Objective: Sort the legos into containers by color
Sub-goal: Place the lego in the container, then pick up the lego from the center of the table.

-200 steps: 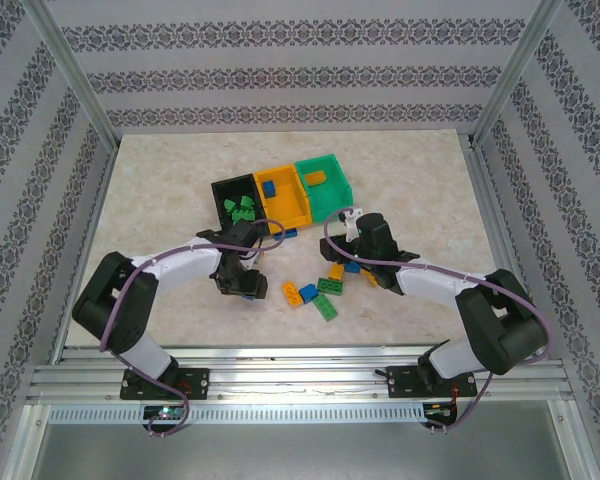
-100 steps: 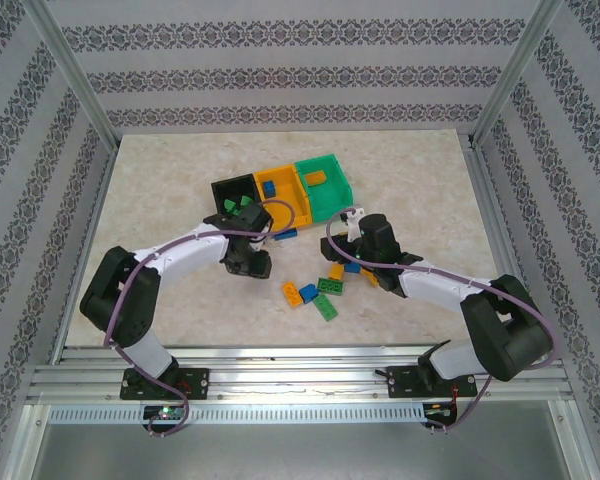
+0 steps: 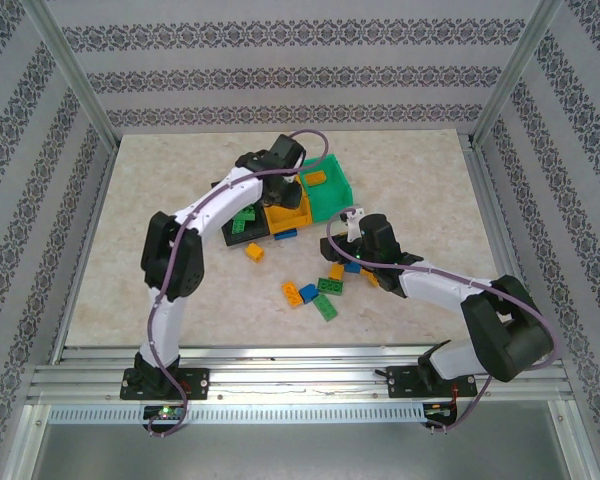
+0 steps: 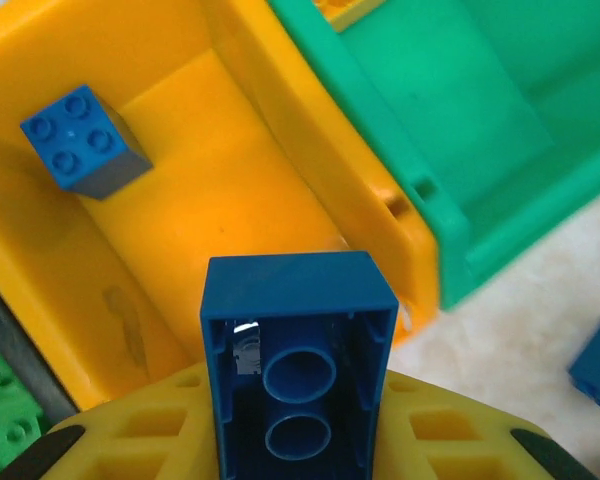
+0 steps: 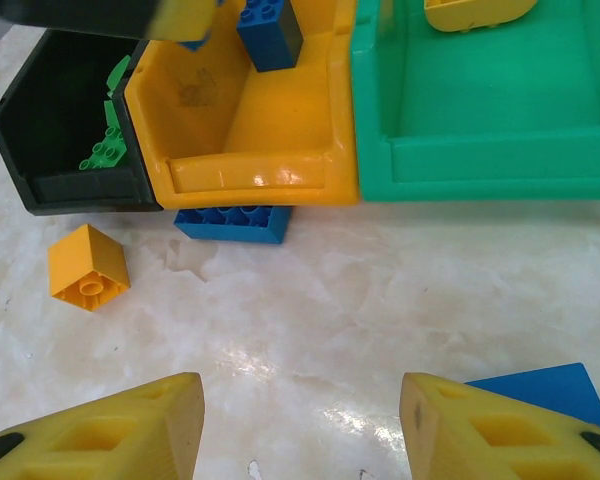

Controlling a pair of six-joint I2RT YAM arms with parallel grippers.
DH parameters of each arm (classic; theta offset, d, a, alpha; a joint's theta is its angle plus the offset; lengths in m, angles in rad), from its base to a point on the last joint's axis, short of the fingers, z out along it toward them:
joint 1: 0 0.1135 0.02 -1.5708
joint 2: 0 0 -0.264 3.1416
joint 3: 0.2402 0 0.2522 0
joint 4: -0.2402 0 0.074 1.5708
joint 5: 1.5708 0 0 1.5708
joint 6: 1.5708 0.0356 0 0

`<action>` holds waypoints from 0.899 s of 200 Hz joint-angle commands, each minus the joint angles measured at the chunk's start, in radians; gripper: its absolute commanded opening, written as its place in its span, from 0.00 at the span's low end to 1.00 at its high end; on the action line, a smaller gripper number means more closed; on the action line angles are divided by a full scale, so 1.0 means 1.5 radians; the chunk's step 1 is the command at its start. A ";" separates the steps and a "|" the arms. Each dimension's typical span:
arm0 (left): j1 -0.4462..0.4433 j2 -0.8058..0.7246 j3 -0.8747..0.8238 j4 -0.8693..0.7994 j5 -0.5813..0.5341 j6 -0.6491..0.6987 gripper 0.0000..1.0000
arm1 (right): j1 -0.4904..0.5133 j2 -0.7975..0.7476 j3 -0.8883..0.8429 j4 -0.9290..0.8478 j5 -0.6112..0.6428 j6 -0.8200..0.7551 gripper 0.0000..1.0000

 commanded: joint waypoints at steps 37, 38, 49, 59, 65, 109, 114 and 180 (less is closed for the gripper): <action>0.026 0.034 0.056 -0.069 0.005 0.039 0.55 | -0.012 -0.014 -0.008 0.006 -0.008 0.008 0.55; 0.026 0.033 0.055 -0.069 0.005 0.038 0.56 | -0.012 -0.014 -0.007 0.006 -0.008 0.009 0.55; 0.026 0.015 0.036 -0.057 0.005 0.036 0.59 | -0.013 -0.007 -0.004 0.006 -0.010 0.009 0.55; 0.026 -0.008 0.007 -0.036 0.011 0.033 0.62 | -0.015 -0.003 -0.002 0.002 -0.011 0.009 0.55; 0.025 -0.024 -0.011 -0.020 0.013 0.031 0.65 | -0.019 -0.002 0.000 -0.002 -0.009 0.010 0.55; 0.018 -0.164 -0.203 0.127 0.025 0.043 0.65 | -0.081 0.015 0.018 -0.057 -0.012 0.010 0.57; 0.018 -0.175 -0.219 0.138 0.024 0.045 0.65 | -0.087 0.020 0.020 -0.063 -0.012 0.011 0.57; 0.018 -0.276 -0.342 0.118 0.036 0.099 0.65 | -0.109 0.073 0.086 -0.155 -0.013 -0.040 0.60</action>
